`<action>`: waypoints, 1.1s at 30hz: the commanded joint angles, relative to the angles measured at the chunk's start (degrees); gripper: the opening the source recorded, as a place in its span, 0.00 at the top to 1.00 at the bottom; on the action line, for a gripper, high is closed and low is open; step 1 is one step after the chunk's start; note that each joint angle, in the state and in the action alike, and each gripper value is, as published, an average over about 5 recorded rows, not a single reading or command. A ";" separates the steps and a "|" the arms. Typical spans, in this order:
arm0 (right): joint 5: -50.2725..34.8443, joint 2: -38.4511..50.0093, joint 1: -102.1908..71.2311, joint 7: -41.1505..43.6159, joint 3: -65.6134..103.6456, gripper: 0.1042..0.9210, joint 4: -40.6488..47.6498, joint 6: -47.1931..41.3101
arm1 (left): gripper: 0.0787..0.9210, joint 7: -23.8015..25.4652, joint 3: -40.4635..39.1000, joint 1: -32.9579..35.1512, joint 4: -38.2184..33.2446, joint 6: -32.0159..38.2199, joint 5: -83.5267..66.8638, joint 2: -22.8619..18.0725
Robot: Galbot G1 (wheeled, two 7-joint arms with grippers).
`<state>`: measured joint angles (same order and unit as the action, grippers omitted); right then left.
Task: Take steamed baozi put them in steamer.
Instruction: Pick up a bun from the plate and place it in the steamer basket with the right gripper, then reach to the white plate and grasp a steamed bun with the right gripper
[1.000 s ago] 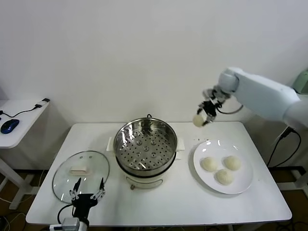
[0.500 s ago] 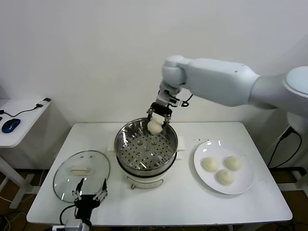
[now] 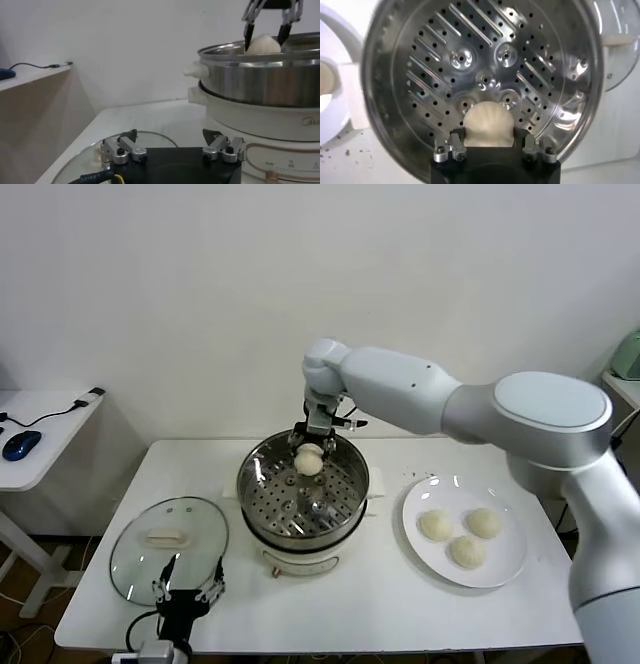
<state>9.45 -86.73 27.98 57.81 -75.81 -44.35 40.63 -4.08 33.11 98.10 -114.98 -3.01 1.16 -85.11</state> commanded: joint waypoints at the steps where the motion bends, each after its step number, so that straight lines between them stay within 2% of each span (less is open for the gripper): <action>1: 4.71 -4.67 -4.61 -1.78 2.04 0.34 10.88 4.17 | 0.12 -0.04 0.04 -0.35 0.29 -0.03 -0.01 0.13; 5: 1.68 -5.18 -4.17 -2.64 1.76 0.29 12.04 4.96 | 0.12 -0.12 0.14 -0.53 0.44 -0.01 -0.09 0.15; 10: -4.51 -4.59 -1.85 -0.62 0.75 0.15 11.03 6.13 | 0.12 -0.16 0.05 -0.53 0.51 -0.03 0.00 0.08; 15: -13.41 -1.31 3.21 4.75 -1.54 0.12 8.00 7.79 | 0.12 -0.07 -0.15 -0.37 -0.05 -0.16 0.31 -0.16; 18: -23.41 3.09 9.19 9.14 -6.18 0.12 2.58 5.58 | 0.12 -0.08 -0.27 0.01 -0.27 -0.12 0.64 -0.29; 21: -37.45 8.45 16.84 11.20 -14.38 0.12 -3.57 -1.08 | 0.12 -0.08 -0.59 0.45 -0.43 0.06 1.07 -0.44; 24: -47.01 16.20 23.48 9.87 -22.41 0.12 -10.44 -12.81 | 0.12 -0.09 -0.82 0.73 -0.73 0.17 1.27 -0.68; 28: -46.97 28.41 29.62 6.64 -29.74 0.12 -19.37 -28.12 | 0.12 -0.12 -0.72 0.73 -0.98 0.23 1.20 -0.67; 33: -45.05 40.39 32.84 1.95 -39.98 0.12 -31.07 -39.42 | 0.12 -0.16 -0.22 0.63 -1.31 0.34 0.84 -0.37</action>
<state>-25.76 -66.83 49.29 62.87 -98.05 -56.91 23.58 -4.21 32.70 98.67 -116.03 -2.68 2.09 -85.66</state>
